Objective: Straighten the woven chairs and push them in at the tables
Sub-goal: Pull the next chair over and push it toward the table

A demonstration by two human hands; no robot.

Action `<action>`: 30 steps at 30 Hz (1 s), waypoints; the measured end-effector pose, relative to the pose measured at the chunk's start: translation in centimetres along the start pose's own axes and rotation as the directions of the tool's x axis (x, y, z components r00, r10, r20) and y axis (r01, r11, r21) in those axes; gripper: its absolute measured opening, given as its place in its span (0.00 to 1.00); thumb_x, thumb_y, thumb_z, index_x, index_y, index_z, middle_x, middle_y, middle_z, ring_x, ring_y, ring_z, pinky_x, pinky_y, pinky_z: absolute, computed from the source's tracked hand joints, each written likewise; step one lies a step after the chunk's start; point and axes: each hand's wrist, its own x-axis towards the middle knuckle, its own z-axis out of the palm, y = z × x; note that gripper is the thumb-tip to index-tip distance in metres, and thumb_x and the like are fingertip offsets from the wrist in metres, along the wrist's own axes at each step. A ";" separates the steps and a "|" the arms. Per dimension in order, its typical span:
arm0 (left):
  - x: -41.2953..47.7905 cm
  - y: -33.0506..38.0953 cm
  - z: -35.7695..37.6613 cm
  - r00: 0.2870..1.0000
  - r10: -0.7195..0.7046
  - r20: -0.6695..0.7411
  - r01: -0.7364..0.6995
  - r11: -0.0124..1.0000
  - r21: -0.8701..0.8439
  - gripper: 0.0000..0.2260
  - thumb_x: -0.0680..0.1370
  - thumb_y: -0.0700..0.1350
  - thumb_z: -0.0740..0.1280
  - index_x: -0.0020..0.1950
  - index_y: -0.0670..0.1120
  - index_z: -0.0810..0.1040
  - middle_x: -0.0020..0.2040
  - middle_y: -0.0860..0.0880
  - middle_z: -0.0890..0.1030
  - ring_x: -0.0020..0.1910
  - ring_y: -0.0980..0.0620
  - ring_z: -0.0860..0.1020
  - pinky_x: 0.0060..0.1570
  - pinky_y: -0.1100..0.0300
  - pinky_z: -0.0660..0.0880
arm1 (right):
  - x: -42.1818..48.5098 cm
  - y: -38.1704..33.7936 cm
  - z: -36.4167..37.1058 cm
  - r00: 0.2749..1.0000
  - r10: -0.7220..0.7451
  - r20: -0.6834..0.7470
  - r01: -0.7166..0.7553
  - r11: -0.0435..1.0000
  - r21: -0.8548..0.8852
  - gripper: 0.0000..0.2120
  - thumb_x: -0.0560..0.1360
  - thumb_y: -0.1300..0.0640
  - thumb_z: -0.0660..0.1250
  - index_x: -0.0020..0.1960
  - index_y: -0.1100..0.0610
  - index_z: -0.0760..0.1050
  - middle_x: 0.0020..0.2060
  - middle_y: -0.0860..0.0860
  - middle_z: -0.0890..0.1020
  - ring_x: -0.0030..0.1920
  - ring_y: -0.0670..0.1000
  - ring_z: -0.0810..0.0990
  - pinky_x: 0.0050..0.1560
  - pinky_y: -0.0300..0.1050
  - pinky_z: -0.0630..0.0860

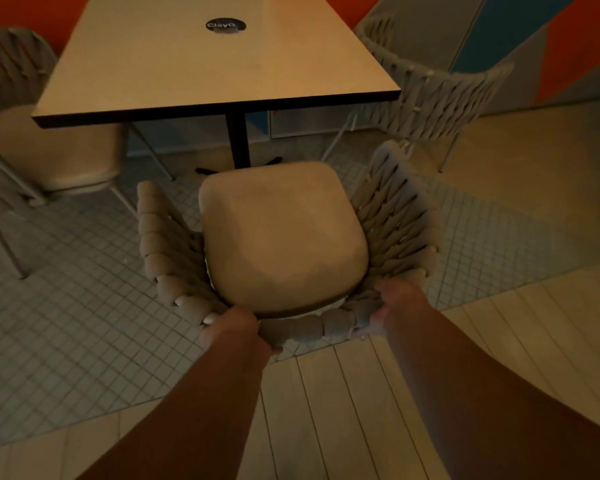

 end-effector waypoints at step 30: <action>-30.4 5.7 -6.7 0.412 0.219 0.884 -0.313 -0.878 0.363 0.63 0.54 0.89 0.51 0.71 0.59 0.16 0.75 0.48 0.19 0.74 0.40 0.21 0.73 0.31 0.31 | -32.9 5.0 -18.1 0.466 -0.818 0.337 0.122 -0.318 -0.940 0.68 0.51 0.08 0.43 0.76 0.43 0.19 0.77 0.58 0.24 0.77 0.65 0.23 0.73 0.78 0.36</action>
